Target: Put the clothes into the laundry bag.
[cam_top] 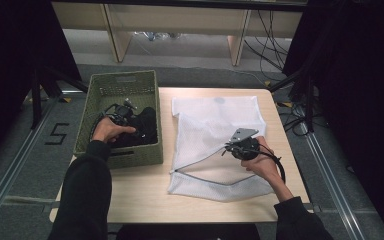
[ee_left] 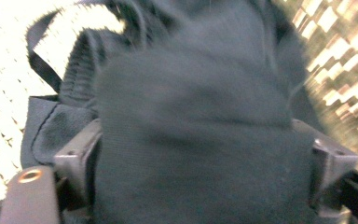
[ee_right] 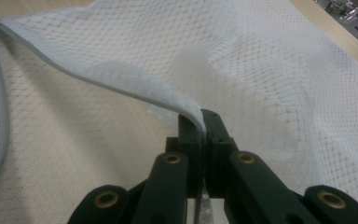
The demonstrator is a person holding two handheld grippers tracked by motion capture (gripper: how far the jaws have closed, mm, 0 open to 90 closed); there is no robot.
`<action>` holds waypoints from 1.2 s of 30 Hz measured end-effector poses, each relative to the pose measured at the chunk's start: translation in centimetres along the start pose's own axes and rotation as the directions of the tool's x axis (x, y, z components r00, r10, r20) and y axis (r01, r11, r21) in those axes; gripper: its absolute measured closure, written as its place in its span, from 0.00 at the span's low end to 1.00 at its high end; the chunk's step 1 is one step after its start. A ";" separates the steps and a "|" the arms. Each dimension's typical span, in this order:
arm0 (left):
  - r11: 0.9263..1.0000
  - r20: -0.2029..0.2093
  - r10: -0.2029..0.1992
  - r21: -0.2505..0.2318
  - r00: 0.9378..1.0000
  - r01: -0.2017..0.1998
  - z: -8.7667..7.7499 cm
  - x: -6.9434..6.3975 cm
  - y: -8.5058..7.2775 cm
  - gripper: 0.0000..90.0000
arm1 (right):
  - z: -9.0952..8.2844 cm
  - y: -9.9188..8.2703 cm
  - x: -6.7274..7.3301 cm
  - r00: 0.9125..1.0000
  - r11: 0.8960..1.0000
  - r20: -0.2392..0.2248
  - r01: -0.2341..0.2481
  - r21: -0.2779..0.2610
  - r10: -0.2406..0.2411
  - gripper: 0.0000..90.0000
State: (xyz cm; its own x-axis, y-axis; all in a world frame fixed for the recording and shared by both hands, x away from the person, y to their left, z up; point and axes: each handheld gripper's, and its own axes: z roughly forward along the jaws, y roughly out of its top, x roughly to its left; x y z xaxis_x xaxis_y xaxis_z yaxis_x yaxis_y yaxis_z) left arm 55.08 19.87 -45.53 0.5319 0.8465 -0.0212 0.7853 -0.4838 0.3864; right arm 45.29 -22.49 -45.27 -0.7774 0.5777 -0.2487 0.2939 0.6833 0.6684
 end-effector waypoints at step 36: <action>0.966 0.063 -0.094 -0.237 0.994 0.106 -5.8 0.9 -0.3 0.70 | -0.2 0.0 -0.1 1.000 1.000 0.004 -0.017 0.000 0.017 0.99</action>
State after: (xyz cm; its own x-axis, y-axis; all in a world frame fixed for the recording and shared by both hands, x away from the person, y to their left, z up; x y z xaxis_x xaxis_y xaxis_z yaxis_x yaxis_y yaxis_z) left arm 53.51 22.10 -40.33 0.4750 0.8724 -0.1154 0.7395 -0.3246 0.5897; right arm 45.24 -22.64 -45.11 -0.7701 0.5912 -0.2398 0.3074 0.6732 0.6726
